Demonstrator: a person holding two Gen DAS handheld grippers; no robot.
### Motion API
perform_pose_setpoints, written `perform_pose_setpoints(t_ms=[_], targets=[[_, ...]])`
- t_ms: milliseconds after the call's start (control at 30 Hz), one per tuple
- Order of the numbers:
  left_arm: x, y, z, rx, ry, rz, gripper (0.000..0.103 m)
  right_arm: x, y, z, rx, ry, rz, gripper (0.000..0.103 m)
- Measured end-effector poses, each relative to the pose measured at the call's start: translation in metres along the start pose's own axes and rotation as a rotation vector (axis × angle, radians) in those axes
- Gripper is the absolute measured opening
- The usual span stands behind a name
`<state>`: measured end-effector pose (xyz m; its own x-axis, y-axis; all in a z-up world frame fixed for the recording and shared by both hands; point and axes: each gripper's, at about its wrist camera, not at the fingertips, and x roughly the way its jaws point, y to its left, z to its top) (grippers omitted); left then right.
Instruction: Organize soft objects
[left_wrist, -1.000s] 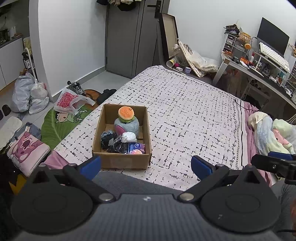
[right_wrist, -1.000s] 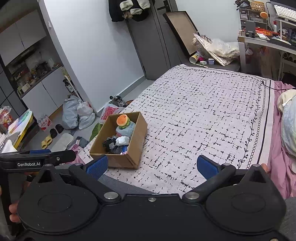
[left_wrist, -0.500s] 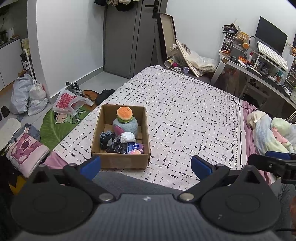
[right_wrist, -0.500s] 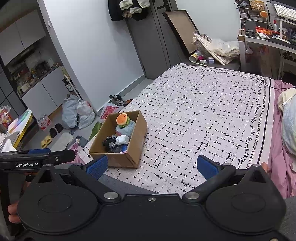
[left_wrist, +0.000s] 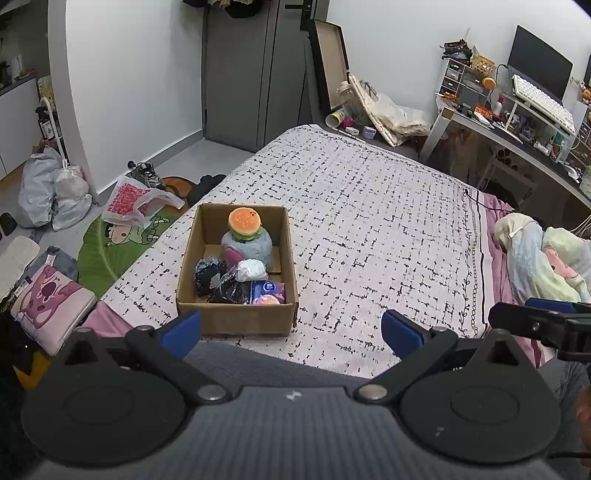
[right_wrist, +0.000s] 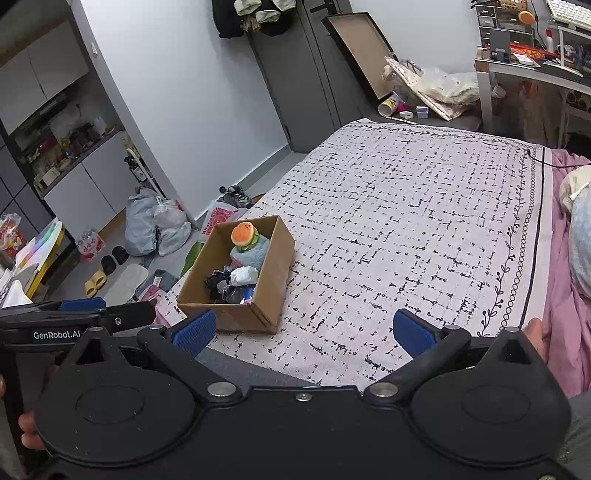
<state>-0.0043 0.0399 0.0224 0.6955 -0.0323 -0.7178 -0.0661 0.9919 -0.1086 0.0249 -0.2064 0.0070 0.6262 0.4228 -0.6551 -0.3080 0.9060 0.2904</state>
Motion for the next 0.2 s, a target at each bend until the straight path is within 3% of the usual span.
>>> perform_pose_setpoints(t_ms=[200], targets=[[0.0063,-0.0016,0.0020,0.011,0.001,-0.006,0.102,0.0077,-0.0010,-0.0024,0.001,0.004,0.002,0.103]])
